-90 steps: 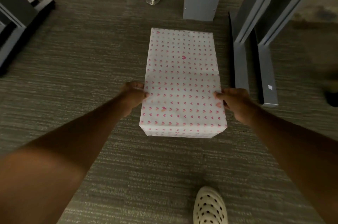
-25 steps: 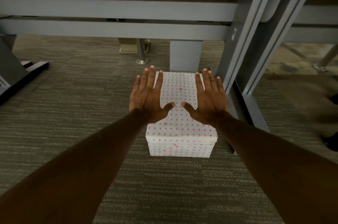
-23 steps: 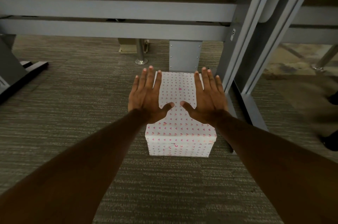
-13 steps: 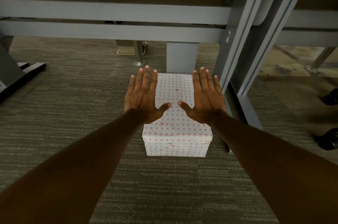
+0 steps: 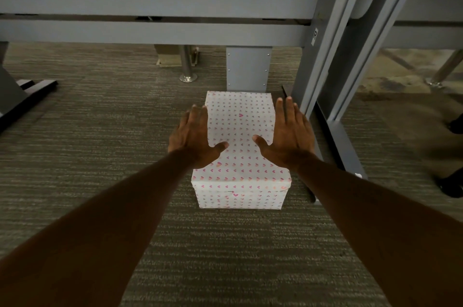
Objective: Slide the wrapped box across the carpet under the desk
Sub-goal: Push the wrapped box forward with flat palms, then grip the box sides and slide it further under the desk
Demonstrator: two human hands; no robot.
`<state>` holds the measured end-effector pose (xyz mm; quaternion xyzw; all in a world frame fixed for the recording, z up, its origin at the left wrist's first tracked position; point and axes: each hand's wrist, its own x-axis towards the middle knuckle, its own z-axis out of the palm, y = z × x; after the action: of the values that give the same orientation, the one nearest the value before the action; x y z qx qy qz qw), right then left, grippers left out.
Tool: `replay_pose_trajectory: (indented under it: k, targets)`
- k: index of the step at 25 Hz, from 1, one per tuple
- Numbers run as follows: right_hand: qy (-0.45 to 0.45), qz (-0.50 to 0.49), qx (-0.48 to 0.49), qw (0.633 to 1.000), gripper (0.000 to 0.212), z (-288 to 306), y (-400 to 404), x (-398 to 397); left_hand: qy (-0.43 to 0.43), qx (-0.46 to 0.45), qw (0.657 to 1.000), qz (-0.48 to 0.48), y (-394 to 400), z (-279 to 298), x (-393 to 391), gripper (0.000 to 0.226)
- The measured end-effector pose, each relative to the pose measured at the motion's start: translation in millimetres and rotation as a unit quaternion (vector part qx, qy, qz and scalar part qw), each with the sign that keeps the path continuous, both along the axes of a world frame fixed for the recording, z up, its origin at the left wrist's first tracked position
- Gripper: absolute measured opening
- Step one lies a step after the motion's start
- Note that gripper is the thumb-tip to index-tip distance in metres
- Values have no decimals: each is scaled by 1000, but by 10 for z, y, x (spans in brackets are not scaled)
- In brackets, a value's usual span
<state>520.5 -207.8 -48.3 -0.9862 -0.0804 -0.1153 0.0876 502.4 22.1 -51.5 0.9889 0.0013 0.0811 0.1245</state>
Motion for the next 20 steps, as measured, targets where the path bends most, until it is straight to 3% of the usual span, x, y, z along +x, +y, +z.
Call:
replay_pose_trajectory:
  k: [6,10,13,16,20]
  targets:
    - [128,-39,87,987,88,-302,-132,149,81,-94,988,88,48,-328,101,63]
    - [164,-37,172,971,55,-487,-192,264,135,-194,961,141,56,-415,195,43]
    - [191,-88,206,956,34,-589,-234,365,169,-234,944,162,84,-487,284,34]
    - [219,-138,280,924,28,-669,-288,441,174,-281,925,190,118,-547,327,29]
    - [254,-170,421,854,30,-690,-358,476,157,-346,897,227,141,-587,345,22]
